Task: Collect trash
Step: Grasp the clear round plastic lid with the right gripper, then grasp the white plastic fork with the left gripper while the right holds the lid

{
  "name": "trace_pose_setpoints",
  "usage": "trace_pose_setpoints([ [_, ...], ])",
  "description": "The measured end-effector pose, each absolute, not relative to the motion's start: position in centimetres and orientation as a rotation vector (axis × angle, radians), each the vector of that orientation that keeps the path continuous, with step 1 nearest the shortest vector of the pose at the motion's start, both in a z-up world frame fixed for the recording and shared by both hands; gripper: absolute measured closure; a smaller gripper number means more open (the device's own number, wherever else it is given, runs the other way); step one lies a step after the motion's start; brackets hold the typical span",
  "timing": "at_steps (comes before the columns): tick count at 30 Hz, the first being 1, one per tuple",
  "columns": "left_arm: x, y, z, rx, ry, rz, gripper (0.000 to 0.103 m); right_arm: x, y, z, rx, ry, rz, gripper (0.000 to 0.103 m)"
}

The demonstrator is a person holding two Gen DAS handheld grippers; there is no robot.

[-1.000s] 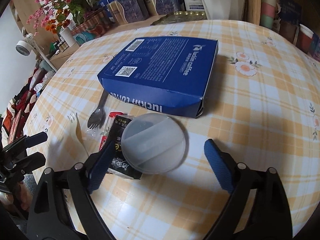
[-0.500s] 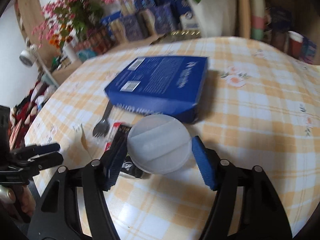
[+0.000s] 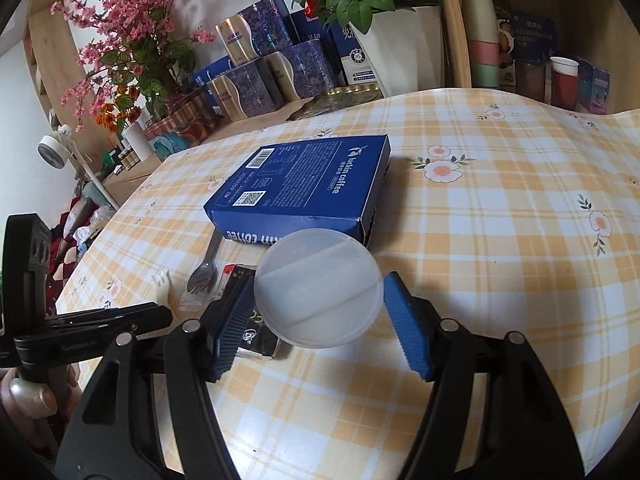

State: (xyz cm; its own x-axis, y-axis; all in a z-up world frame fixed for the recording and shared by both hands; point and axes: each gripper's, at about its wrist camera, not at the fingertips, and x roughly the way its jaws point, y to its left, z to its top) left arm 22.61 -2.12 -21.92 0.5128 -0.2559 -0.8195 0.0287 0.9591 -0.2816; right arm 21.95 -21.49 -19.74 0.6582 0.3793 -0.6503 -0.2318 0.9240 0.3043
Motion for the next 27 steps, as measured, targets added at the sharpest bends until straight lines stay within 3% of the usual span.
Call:
trace_pose_setpoints([
  [6, 23.8, -2.3, -22.0, -0.201, 1.012, -0.144, 0.081, 22.0, -21.8, -19.9, 0.229, 0.781, 0.361, 0.036],
  [19, 25.9, -4.6, -22.1, -0.011, 0.963, -0.062, 0.083, 22.0, -21.9, -19.9, 0.242, 0.779, 0.385, 0.036],
  [21, 25.9, -4.1, -22.1, -0.043, 0.959, -0.078, 0.091, 22.0, -22.0, -19.9, 0.25, 0.777, 0.383, 0.036],
  [27, 24.2, -1.9, -21.1, -0.133, 0.934, -0.147, 0.092, 22.0, -22.5, -20.0, 0.279, 0.778, 0.372, 0.036],
])
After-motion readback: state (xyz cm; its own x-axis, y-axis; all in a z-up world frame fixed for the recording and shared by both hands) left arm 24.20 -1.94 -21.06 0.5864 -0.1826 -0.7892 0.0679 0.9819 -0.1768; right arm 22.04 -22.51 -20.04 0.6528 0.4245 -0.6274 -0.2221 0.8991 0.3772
